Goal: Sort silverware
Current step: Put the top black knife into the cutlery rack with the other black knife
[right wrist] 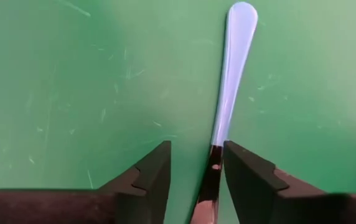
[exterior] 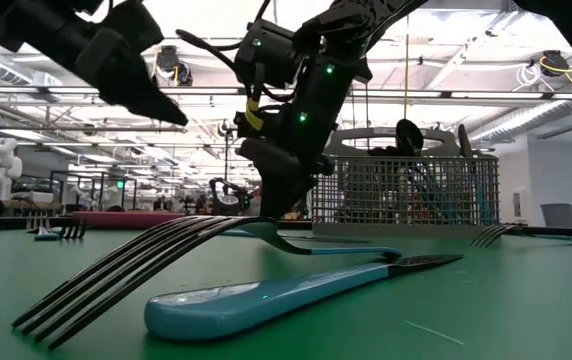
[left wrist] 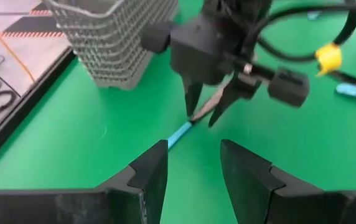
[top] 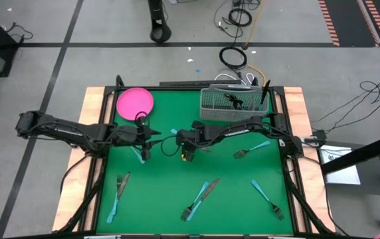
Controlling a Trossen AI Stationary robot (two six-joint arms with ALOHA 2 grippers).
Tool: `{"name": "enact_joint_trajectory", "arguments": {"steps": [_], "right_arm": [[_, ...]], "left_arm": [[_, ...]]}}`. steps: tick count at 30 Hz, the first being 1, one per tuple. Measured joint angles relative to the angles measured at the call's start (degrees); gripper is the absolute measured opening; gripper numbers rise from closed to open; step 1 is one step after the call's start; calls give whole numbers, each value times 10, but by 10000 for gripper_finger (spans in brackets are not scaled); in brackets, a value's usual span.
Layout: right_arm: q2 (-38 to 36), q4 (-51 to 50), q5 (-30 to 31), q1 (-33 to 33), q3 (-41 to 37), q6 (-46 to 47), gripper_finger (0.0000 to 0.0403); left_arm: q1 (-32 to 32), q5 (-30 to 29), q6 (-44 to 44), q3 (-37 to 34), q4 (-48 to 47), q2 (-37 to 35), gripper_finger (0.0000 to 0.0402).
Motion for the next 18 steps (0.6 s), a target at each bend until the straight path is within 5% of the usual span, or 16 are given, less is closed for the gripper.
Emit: {"name": "enact_joint_trajectory", "arguments": {"steps": [13,18], "right_arm": [[0,58,-4,-24,-24,-49,173],[1,160,-3,-36,-71,-35,165]], "left_arm": [[56,7,38,-1,-52,10,150],[114,98,133,-51,66,1,150]]}}
